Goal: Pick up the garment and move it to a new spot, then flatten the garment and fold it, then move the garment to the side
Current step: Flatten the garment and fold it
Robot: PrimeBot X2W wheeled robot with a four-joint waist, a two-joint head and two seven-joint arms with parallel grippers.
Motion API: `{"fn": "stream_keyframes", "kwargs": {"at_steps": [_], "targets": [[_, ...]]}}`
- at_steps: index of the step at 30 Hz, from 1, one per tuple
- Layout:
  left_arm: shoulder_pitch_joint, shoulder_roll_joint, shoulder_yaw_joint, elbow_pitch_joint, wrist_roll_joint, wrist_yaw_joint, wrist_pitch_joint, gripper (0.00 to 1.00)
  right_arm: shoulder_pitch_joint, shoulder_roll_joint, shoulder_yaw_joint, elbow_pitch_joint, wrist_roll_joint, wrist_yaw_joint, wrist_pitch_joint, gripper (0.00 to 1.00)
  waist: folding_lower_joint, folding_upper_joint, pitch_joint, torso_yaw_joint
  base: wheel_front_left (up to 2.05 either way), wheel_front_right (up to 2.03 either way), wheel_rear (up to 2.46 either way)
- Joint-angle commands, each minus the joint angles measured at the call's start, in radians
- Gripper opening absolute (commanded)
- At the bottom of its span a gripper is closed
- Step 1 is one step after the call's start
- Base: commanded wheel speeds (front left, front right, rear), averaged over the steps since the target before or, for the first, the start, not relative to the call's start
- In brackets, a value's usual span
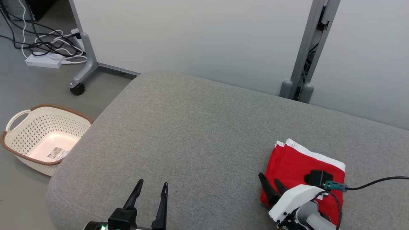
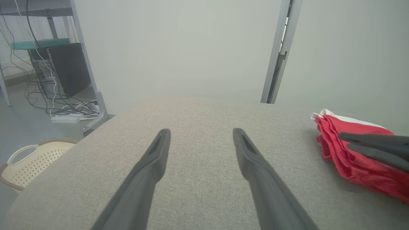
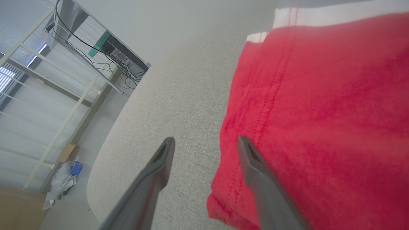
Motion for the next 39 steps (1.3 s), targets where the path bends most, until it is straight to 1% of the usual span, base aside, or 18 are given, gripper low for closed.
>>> {"fn": "stream_keyframes", "kwargs": {"at_steps": [1, 5, 8, 11, 13, 14, 15, 17, 20, 22, 24, 26, 30, 32, 34, 35, 37, 39], "targets": [[-0.002, 0.005, 0.002, 0.000, -0.002, 0.006, -0.003, 1.00, 0.002, -0.005, 0.014, -0.005, 0.017, 0.000, 0.002, 1.00, 0.0000, -0.0001, 0.000, 0.000, 0.00, 0.00, 0.00], [0.003, 0.005, 0.006, 0.001, -0.005, 0.006, -0.003, 1.00, -0.008, -0.005, 0.071, -0.009, 0.060, 0.000, 0.008, 1.00, 0.0000, -0.0001, -0.003, -0.007, 0.00, 0.00, 0.00], [0.007, 0.005, 0.013, -0.003, -0.009, 0.011, -0.003, 1.00, -0.028, -0.005, 0.088, -0.026, 0.096, 0.000, -0.002, 1.00, 0.0000, -0.0001, -0.011, -0.025, 0.00, 0.00, 0.00], [0.010, 0.004, 0.016, -0.015, -0.009, 0.011, -0.003, 1.00, -0.055, -0.006, 0.077, -0.025, 0.110, 0.000, -0.013, 1.00, 0.0000, -0.0001, -0.021, -0.050, 0.00, 0.00, 0.00], [0.011, 0.005, 0.019, -0.025, -0.011, 0.014, -0.003, 1.00, -0.077, -0.005, 0.061, -0.024, 0.094, 0.000, -0.018, 1.00, 0.0000, -0.0001, -0.029, -0.071, 0.00, 0.00, 0.00], [0.011, 0.005, 0.022, -0.030, -0.015, 0.016, -0.003, 1.00, -0.089, -0.011, 0.048, -0.024, 0.080, 0.000, -0.019, 1.00, 0.0000, -0.0001, -0.032, -0.083, 0.00, 0.00, 0.00], [0.011, 0.005, 0.026, -0.037, -0.021, 0.018, -0.003, 1.00, -0.105, -0.032, 0.024, -0.029, 0.057, 0.000, -0.019, 1.00, 0.0000, -0.0001, -0.036, -0.096, 0.00, 0.00, 0.00], [0.008, 0.005, 0.033, -0.052, -0.023, 0.017, -0.003, 1.00, -0.119, -0.073, -0.027, -0.048, -0.020, 0.000, -0.019, 1.00, 0.0000, -0.0001, -0.042, -0.124, 0.00, 0.00, 0.00], [-0.004, 0.005, 0.048, -0.074, -0.029, 0.015, -0.003, 1.00, -0.121, -0.135, -0.121, -0.100, -0.190, 0.000, -0.018, 1.00, 0.0000, -0.0001, -0.048, -0.169, 0.00, 0.00, 0.00], [-0.015, 0.005, 0.058, -0.090, -0.028, 0.017, -0.003, 1.00, -0.094, -0.179, -0.210, -0.147, -0.320, 0.000, -0.018, 1.00, 0.0000, -0.0001, -0.051, -0.198, 0.00, 0.00, 0.00], [-0.022, 0.005, 0.070, -0.102, -0.029, 0.020, -0.003, 1.00, -0.058, -0.220, -0.308, -0.205, -0.478, 0.000, -0.017, 1.00, 0.0000, -0.0001, -0.052, -0.226, 0.00, 0.00, 0.00], [-0.026, 0.004, 0.081, -0.114, -0.026, 0.021, -0.003, 1.00, -0.009, -0.232, -0.407, -0.283, -0.646, 0.000, -0.017, 1.00, 0.0000, -0.0001, -0.052, -0.254, 0.00, 0.00, 0.00], [-0.036, 0.005, 0.104, -0.130, -0.027, 0.025, -0.003, 1.00, 0.132, -0.204, -0.618, -0.464, -0.906, 0.000, -0.017, 1.00, 0.0000, -0.0001, -0.048, -0.301, 0.00, 0.00, 0.00], [-0.040, 0.004, 0.112, -0.132, -0.022, 0.023, -0.003, 1.00, 0.206, -0.180, -0.694, -0.555, -1.027, 0.000, -0.016, 1.00, 0.0000, -0.0001, -0.044, -0.320, 0.00, 0.00, 0.00], [-0.040, 0.005, 0.124, -0.134, -0.018, 0.021, -0.003, 1.00, 0.271, -0.139, -0.759, -0.634, -1.104, 0.000, -0.016, 1.00, 0.0000, -0.0001, -0.040, -0.339, 0.00, 0.00, 0.00], [-0.040, 0.005, 0.124, -0.134, -0.018, 0.021, -0.003, 1.00, 0.271, -0.139, -0.759, -0.634, -1.104, 0.000, -0.016, 1.00, 0.0000, -0.0001, -0.040, -0.339, 0.00, 0.00, 0.00], [-0.036, 0.005, 0.132, -0.136, -0.011, 0.017, -0.003, 1.00, 0.317, -0.109, -0.821, -0.701, -1.158, 0.000, -0.016, 1.00, 0.0000, -0.0001, -0.036, -0.353, 0.00, 0.00, 0.00], [-0.031, 0.005, 0.139, -0.136, -0.001, 0.015, -0.003, 1.00, 0.365, -0.076, -0.860, -0.750, -1.187, 0.000, -0.017, 1.00, 0.0000, -0.0001, -0.031, -0.366, 0.00, 0.00, 0.00]]}}
